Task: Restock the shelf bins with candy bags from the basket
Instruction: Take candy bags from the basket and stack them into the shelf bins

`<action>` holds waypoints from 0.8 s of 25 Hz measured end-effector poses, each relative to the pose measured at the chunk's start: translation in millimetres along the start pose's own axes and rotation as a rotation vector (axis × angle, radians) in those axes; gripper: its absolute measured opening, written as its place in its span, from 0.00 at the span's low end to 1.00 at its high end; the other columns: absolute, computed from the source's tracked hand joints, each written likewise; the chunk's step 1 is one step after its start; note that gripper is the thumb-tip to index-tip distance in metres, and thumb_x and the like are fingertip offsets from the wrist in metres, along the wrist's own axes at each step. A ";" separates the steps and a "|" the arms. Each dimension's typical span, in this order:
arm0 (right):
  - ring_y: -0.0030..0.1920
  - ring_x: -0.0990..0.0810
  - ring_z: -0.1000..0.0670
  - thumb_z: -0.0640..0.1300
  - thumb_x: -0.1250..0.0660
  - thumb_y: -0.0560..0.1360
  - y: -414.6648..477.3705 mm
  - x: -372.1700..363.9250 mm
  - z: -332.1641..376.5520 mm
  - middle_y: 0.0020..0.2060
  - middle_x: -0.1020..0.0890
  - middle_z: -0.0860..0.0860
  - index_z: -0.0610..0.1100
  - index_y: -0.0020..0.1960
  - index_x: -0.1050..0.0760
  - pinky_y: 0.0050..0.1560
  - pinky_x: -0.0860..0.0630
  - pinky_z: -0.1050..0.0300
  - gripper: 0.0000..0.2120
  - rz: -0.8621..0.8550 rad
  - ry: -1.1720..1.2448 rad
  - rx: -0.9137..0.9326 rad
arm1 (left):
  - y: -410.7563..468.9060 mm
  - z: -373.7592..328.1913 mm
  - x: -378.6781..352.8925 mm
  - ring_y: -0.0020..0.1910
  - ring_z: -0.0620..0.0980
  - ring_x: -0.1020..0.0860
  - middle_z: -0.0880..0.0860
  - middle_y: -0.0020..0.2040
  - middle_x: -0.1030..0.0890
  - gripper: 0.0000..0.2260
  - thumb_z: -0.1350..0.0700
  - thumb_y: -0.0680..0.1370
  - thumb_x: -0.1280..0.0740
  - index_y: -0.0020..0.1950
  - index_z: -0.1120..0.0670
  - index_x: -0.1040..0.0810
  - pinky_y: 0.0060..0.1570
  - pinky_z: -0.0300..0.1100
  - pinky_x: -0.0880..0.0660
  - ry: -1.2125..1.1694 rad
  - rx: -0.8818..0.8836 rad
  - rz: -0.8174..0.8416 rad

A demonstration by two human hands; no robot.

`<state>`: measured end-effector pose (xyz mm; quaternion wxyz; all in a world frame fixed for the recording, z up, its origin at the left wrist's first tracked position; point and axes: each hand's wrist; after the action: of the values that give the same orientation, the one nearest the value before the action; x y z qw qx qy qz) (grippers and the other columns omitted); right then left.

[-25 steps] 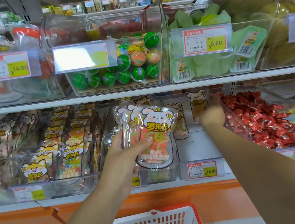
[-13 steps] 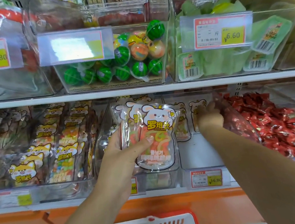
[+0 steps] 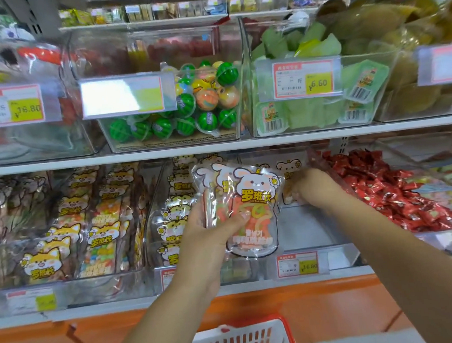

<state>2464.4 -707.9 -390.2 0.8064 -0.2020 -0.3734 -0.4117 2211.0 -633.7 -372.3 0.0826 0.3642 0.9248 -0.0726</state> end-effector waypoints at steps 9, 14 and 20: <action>0.56 0.19 0.39 0.35 0.34 0.73 -120.8 31.1 5.2 0.56 0.19 0.36 0.35 0.61 0.24 0.59 0.22 0.43 0.16 0.443 1.152 0.062 | -4.6 2.9 -66.2 0.55 0.46 0.18 0.47 0.57 0.17 0.22 0.62 0.75 0.29 0.65 0.45 0.26 0.46 0.38 0.21 0.013 0.064 0.209; 0.50 0.17 0.41 0.35 0.28 0.70 -67.9 22.1 -11.7 0.50 0.16 0.40 0.37 0.58 0.24 0.57 0.22 0.42 0.17 -0.009 0.845 -0.103 | 52.1 15.1 -106.2 0.46 0.42 0.25 0.47 0.53 0.23 0.17 0.52 0.77 0.34 0.64 0.45 0.34 0.39 0.36 0.30 0.171 0.224 0.144; 0.53 0.21 0.45 0.44 0.26 0.68 -9.4 -11.9 -11.1 0.53 0.20 0.46 0.41 0.60 0.32 0.54 0.25 0.53 0.25 -0.220 0.397 -0.198 | 156.7 76.1 -150.8 0.53 0.60 0.19 0.59 0.54 0.17 0.24 0.43 0.73 0.40 0.60 0.57 0.20 0.53 0.51 0.23 -0.093 0.493 -0.032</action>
<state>2457.1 -714.3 -406.3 0.7905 -0.1535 -0.1852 -0.5632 2434.8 -634.7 -427.1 0.0328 0.3550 0.8800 -0.3139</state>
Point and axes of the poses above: each hand's wrist, its own y-axis towards the middle knuckle, its own x-axis out of the back of the hand, z = x × y
